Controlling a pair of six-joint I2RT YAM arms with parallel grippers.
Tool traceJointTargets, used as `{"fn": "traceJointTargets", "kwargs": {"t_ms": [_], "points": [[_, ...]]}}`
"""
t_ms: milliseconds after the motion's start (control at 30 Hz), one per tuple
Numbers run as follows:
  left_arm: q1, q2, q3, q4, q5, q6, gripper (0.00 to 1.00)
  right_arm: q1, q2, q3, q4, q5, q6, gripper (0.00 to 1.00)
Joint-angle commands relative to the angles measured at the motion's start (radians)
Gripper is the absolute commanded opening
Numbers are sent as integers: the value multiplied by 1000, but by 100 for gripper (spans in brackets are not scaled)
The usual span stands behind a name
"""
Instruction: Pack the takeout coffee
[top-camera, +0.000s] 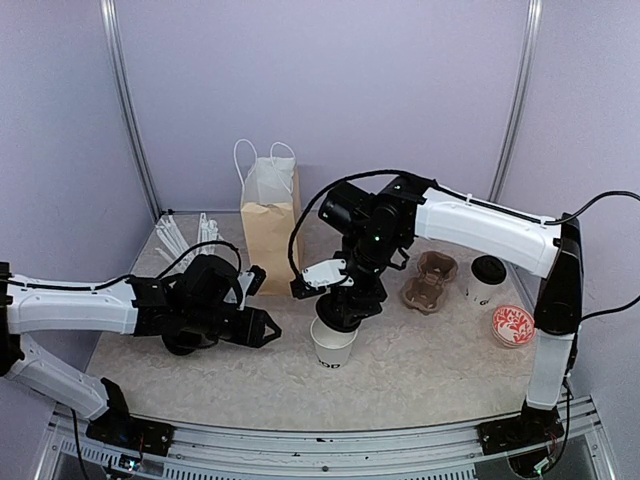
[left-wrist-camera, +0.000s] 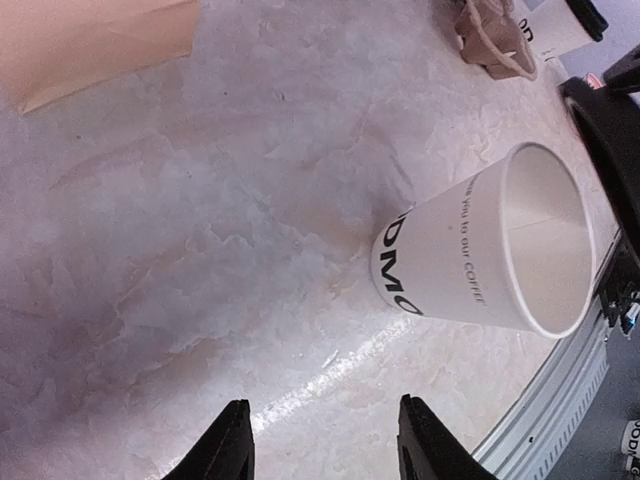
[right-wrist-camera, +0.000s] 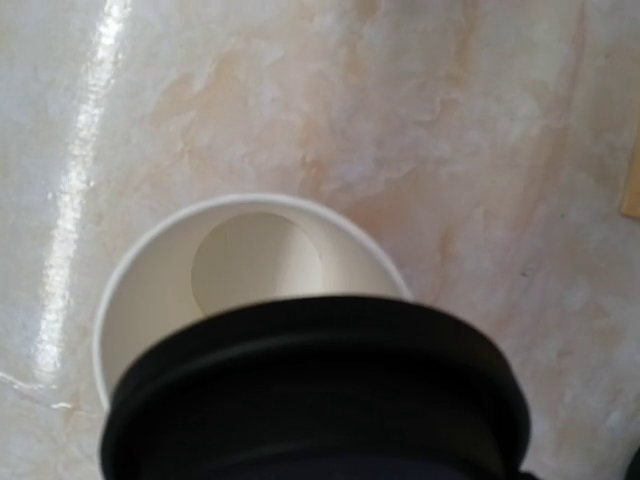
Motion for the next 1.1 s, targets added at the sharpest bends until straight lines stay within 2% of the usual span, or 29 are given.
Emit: {"fn": "traceJointTargets", "kwargs": {"t_ms": [0,300,700,1067], "points": [[-14,96,-41,207,44,-57,48,25,34,35,-47,5,-19,72],[-49,268,-27,380,123,-72,46,39,43,29,-58,8,-27,72],[-42,343,-27,487,177,-91,45,49,68,35,-58,-1,-22,73],[-32,327,-38,483,176,-86,45,61,82,35,-59,-10,-21,75]]}}
